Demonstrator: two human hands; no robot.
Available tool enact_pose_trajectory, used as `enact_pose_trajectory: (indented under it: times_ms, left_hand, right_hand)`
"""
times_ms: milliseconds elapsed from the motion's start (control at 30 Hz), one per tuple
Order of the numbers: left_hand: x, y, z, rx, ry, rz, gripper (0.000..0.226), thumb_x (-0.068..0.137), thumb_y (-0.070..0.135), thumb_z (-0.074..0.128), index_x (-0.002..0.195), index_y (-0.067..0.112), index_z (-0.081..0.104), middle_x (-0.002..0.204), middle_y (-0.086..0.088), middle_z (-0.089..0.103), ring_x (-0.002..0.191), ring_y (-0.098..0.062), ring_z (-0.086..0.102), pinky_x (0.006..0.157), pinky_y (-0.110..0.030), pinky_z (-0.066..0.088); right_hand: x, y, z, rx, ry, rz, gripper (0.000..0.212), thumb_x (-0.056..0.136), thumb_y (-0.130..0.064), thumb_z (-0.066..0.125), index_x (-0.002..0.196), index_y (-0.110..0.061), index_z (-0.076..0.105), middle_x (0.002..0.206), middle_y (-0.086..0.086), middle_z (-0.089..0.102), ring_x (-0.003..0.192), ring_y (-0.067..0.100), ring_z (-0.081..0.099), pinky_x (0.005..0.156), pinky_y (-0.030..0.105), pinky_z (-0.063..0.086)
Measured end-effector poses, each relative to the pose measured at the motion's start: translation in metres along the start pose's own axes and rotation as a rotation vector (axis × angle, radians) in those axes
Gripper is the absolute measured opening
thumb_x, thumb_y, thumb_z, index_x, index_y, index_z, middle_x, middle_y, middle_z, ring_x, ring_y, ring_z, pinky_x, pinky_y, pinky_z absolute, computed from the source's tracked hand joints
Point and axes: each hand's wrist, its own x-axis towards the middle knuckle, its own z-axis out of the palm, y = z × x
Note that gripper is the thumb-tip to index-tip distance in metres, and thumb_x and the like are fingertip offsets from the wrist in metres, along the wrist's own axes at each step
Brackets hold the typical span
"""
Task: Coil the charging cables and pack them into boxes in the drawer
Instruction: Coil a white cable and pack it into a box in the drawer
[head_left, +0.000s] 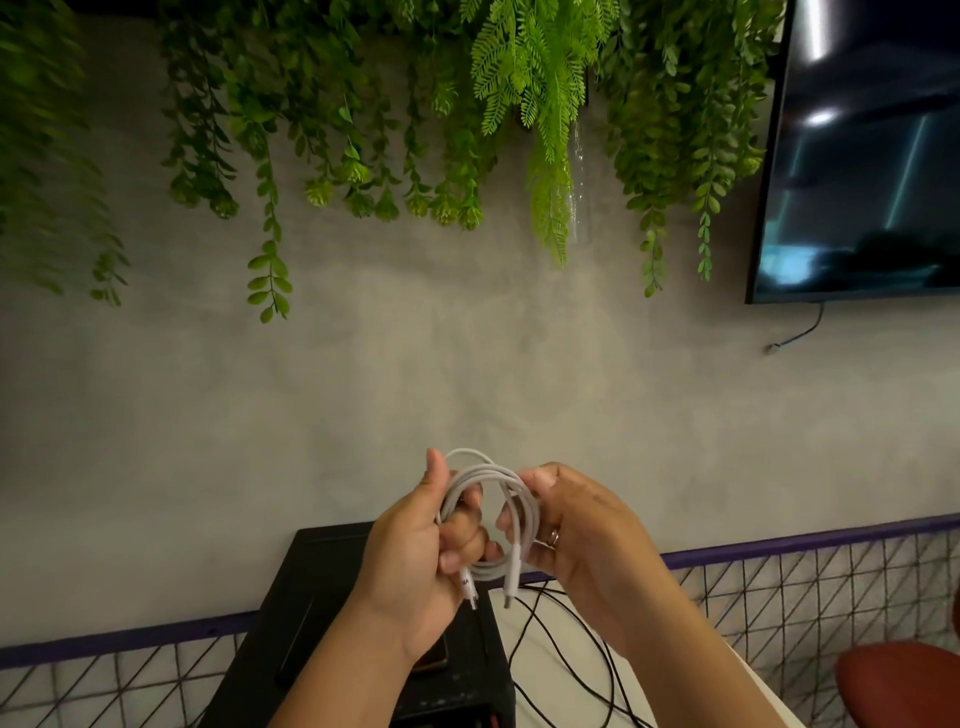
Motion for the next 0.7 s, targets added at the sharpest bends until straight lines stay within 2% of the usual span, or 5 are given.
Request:
enact_pose_trajectory:
  times_ms: [167,300,500,600,700]
  left_hand:
    - [0.001,-0.004,0.003,0.096,0.137,0.079,0.054,0.081,0.055,0.037,0.068,0.006,0.057,0.041,0.004,0.024,0.037,-0.009,0.022,0.069,-0.034,0.042]
    - [0.003,-0.009,0.004,0.121,0.27,0.151,0.055,0.092,0.049,0.034,0.069,0.003,0.053,0.039,0.004,0.027,0.036,-0.008,0.024,0.059,-0.032,0.034]
    - [0.009,-0.017,-0.002,0.498,0.45,0.377,0.047,0.094,0.04,0.037,0.073,0.002,0.055,0.047,0.003,0.037,0.049,-0.011,0.038,0.058,-0.027,0.041]
    - [0.01,-0.021,-0.008,0.701,0.441,0.505,0.037,0.093,0.035,0.041,0.072,0.007,0.055,0.052,0.003,0.043,0.047,-0.006,0.039,0.048,-0.02,0.037]
    - [0.012,-0.019,-0.019,0.661,0.391,0.436,0.037,0.09,0.036,0.046,0.074,0.004,0.056,0.046,0.006,0.039,0.045,-0.009,0.035,0.052,-0.03,0.037]
  right_hand:
    - [-0.001,0.011,0.007,-0.202,0.02,0.07,0.026,0.079,-0.006,0.069,0.097,-0.019,0.057,0.081,0.006,0.066,0.075,0.02,0.065,0.07,0.03,0.053]
    - [-0.005,0.01,0.01,-0.625,0.134,0.06,0.037,0.085,-0.013,0.065,0.104,-0.042,0.055,0.098,-0.01,0.059,0.075,0.008,0.064,0.063,0.02,0.052]
    - [-0.02,0.009,0.02,-0.82,0.079,0.137,0.075,0.084,-0.019,0.067,0.137,-0.052,0.025,0.103,-0.021,0.046,0.089,0.007,0.06,0.073,0.02,0.052]
    - [-0.027,-0.008,0.019,-0.932,0.041,0.038,0.064,0.087,-0.015,0.063,0.131,-0.05,0.033,0.094,-0.019,0.054,0.078,0.003,0.061,0.07,0.016,0.051]
    - [-0.028,-0.023,0.004,-1.113,0.048,-0.129,0.033,0.089,-0.009,0.055,0.088,-0.042,0.055,0.081,-0.015,0.059,0.067,0.005,0.058,0.065,0.017,0.049]
